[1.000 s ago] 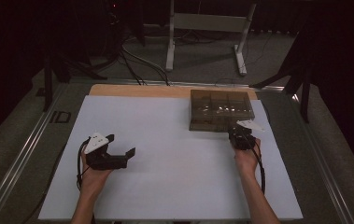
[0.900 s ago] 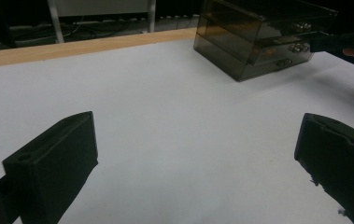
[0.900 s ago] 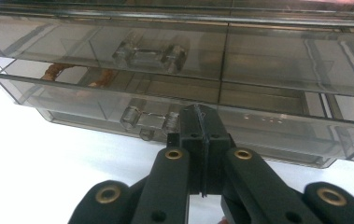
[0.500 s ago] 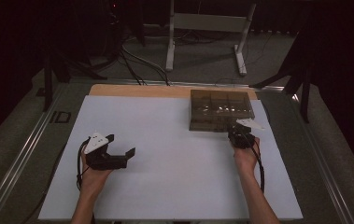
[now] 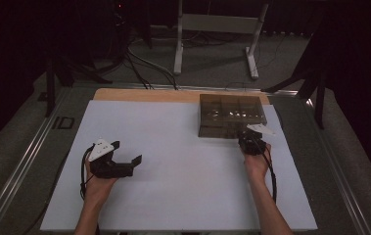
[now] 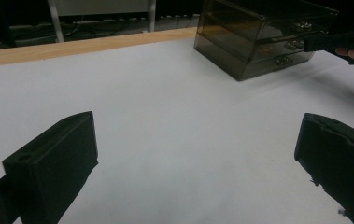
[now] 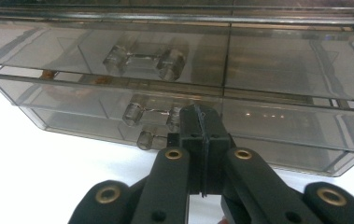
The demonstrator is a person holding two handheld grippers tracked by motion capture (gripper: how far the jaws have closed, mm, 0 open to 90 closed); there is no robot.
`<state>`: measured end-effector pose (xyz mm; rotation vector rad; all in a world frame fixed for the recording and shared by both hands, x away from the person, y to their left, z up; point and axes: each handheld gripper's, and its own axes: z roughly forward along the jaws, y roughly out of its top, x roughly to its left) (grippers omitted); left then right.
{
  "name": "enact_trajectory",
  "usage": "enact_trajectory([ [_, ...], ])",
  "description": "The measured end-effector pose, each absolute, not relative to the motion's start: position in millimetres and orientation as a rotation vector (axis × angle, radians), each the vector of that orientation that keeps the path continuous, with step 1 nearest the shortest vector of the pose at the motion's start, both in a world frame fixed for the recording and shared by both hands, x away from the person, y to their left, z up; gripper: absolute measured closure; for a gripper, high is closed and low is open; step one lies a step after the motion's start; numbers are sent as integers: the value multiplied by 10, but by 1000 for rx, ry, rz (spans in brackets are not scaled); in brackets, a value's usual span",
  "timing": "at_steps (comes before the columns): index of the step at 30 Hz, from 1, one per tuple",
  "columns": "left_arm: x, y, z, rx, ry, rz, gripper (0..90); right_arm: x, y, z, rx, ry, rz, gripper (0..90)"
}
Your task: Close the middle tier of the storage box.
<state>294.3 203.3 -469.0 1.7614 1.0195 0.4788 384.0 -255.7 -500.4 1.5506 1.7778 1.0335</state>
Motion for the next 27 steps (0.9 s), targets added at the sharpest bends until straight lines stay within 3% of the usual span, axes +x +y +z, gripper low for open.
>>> enact_trajectory([
  [27,2947,2028,-4691,1763,1019,480,9,3901,-2540,-5015,1568,1774,1029,900],
])
